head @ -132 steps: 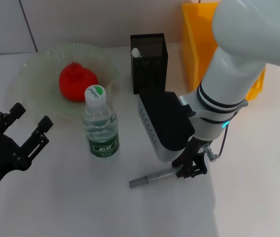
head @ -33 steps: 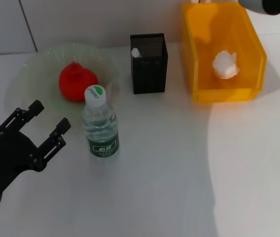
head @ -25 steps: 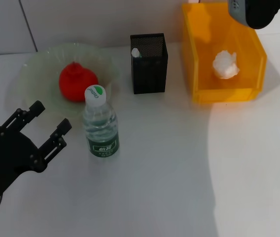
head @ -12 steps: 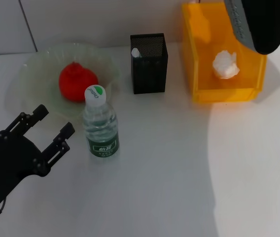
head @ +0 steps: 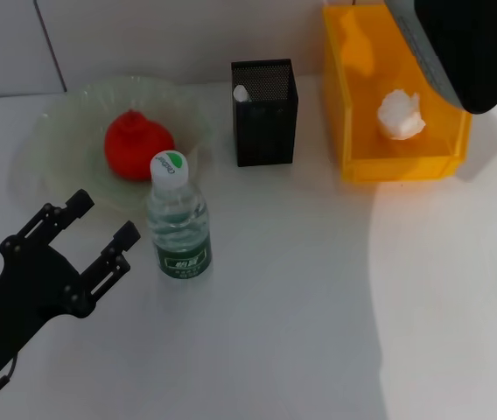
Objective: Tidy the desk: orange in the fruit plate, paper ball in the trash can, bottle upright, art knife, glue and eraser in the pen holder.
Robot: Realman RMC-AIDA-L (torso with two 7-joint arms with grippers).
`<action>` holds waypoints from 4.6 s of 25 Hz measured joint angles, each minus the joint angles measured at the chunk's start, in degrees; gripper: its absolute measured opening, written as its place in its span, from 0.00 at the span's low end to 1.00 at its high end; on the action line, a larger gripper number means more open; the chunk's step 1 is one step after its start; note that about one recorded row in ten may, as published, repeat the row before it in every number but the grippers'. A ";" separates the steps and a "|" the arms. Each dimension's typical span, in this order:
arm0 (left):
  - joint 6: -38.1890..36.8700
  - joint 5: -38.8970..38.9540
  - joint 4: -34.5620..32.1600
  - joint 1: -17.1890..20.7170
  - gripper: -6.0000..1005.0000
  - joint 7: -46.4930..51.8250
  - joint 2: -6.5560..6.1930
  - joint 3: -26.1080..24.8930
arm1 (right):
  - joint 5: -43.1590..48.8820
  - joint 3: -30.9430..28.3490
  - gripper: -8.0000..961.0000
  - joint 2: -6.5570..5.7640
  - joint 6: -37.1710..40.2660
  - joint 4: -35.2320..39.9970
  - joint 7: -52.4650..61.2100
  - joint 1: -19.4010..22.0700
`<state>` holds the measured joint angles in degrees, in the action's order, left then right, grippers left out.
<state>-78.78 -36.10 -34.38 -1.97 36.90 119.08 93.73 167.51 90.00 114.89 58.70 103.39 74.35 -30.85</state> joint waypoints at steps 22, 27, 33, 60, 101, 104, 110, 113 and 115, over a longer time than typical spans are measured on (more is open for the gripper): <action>-0.14 2.27 1.36 -0.58 0.69 0.64 0.00 1.08 | 0.01 5.12 0.13 -2.14 -16.72 -15.44 -10.48 -1.73; -0.14 2.29 1.53 -0.58 0.69 0.65 0.00 1.06 | 0.00 6.18 0.13 -1.76 -21.33 -19.25 -13.98 -2.31; -0.13 2.37 1.66 -0.58 0.69 0.65 0.01 1.03 | 0.00 6.60 0.13 -1.52 -27.00 -23.76 -18.12 -2.79; -0.59 2.79 2.59 -0.81 0.69 0.62 0.00 1.01 | -0.11 10.56 0.13 -1.49 -36.99 -33.63 -21.34 -3.73; -0.75 3.05 4.76 -2.76 0.69 2.21 0.01 0.63 | -0.32 15.26 0.15 -1.59 -53.82 -42.16 -21.81 -2.36; -0.75 3.05 4.95 -2.86 0.69 2.21 0.01 0.62 | -0.43 16.01 0.16 -1.60 -57.11 -43.87 -23.26 -1.91; -0.80 3.05 5.48 -3.57 0.69 2.21 0.01 0.64 | -0.79 16.34 0.17 -1.51 -61.42 -46.00 -26.03 -1.69; -0.81 3.05 5.54 -3.67 0.69 2.21 0.01 0.63 | -1.66 16.55 0.17 -1.35 -62.24 -45.75 -26.96 -1.40; -0.83 3.05 5.56 -3.70 0.69 2.21 0.01 0.61 | -2.53 16.75 0.17 -1.27 -61.98 -45.52 -27.91 -1.24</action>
<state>-79.61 -33.04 -28.81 -5.67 39.11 119.09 94.34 164.98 106.75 113.61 -3.28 57.87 46.43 -32.08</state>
